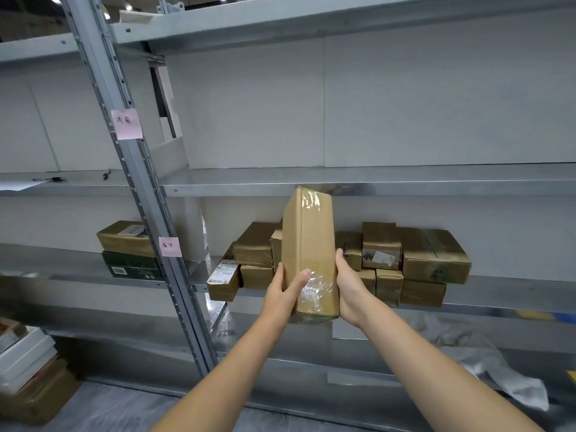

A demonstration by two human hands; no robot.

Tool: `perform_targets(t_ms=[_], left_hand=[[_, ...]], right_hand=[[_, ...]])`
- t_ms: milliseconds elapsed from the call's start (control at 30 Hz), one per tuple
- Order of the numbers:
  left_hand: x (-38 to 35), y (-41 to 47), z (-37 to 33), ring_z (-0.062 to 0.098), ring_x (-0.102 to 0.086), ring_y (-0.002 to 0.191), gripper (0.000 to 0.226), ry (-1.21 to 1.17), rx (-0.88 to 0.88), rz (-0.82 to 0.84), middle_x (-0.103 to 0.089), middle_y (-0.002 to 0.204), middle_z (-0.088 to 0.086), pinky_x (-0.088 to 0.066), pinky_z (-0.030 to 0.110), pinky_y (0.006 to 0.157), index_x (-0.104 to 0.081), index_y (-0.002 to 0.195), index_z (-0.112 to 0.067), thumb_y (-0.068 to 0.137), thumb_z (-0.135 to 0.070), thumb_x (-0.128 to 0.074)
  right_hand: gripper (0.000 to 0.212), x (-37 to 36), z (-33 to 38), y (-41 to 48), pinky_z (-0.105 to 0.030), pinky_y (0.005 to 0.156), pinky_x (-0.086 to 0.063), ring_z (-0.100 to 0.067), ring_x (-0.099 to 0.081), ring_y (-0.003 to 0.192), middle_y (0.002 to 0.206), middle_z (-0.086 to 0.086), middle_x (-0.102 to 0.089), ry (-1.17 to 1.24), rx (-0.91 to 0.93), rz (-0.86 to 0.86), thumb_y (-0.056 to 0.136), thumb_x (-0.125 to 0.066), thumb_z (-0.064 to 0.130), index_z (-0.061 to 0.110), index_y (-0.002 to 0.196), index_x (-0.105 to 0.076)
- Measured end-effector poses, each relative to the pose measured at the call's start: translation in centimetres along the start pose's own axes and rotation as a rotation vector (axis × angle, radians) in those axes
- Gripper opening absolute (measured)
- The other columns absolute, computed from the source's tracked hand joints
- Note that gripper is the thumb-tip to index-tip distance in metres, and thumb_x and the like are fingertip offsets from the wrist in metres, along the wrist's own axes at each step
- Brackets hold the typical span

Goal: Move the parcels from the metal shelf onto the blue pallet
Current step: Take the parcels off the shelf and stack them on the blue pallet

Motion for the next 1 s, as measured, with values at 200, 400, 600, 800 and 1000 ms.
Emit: perform_targets(t_ms=[200, 400, 600, 800, 1000], left_hand=[[0.0, 0.1, -0.6, 0.021, -0.056, 0.124, 0.100, -0.081, 0.018, 0.105, -0.057, 0.138, 0.003, -0.040, 0.044, 0.109, -0.040, 0.146, -0.026, 0.061, -0.069, -0.069], [0.3, 0.4, -1.6, 0.015, -0.062, 0.117, 0.047, -0.086, -0.077, 0.151, -0.067, 0.125, -0.005, -0.045, 0.043, 0.106, -0.053, 0.137, -0.029, 0.092, -0.039, -0.061], [0.7, 0.4, -1.0, 0.019, -0.063, 0.113, 0.055, -0.002, -0.249, 0.024, -0.062, 0.123, 0.006, -0.053, 0.041, 0.096, -0.032, 0.145, -0.042, 0.101, -0.011, -0.046], [0.1, 1.3, 0.0, 0.001, -0.059, 0.112, 0.031, -0.054, -0.187, -0.031, -0.060, 0.129, -0.009, -0.052, 0.025, 0.092, -0.053, 0.131, -0.033, 0.102, -0.028, -0.045], [-1.8, 2.5, 2.0, 0.002, -0.058, 0.116, 0.044, -0.066, -0.173, -0.035, -0.059, 0.131, -0.007, -0.049, 0.016, 0.082, -0.045, 0.134, -0.026, 0.094, -0.035, -0.060]], right_hand=[[0.066, 1.6, -0.2, 0.4, -0.046, 0.085, -0.055, -0.032, -0.068, 0.105, 0.114, -0.014, -0.070, 0.048, -0.028, 0.135, 0.086, -0.042, 0.071, 0.017, 0.116, -0.066], [0.072, 2.9, -0.2, 0.8, -0.055, 0.082, -0.051, -0.030, -0.061, 0.108, 0.116, -0.008, -0.067, -0.020, 0.007, 0.036, 0.071, -0.059, 0.074, 0.022, 0.121, -0.057], [0.070, 4.0, 0.0, 1.2, -0.045, 0.085, -0.055, -0.025, -0.064, 0.104, 0.112, -0.004, -0.069, -0.069, 0.178, -0.122, 0.072, -0.075, 0.044, 0.020, 0.131, -0.047], [0.062, 3.6, 0.1, 0.4, -0.037, 0.079, -0.057, -0.022, -0.065, 0.103, 0.124, -0.003, -0.061, -0.199, 0.327, -0.173, 0.080, -0.076, 0.035, 0.035, 0.135, -0.047], [0.050, 3.4, 0.0, -0.5, -0.039, 0.089, -0.056, -0.011, -0.062, 0.108, 0.126, 0.008, -0.061, -0.290, 0.438, -0.194, 0.088, -0.068, 0.027, 0.045, 0.129, -0.047]])
Point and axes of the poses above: each hand's wrist, its own y-axis towards the middle knuckle, its own x-axis out of the back of the hand, z = x × y, the point moved 1 cm from there along y, towards the middle knuckle
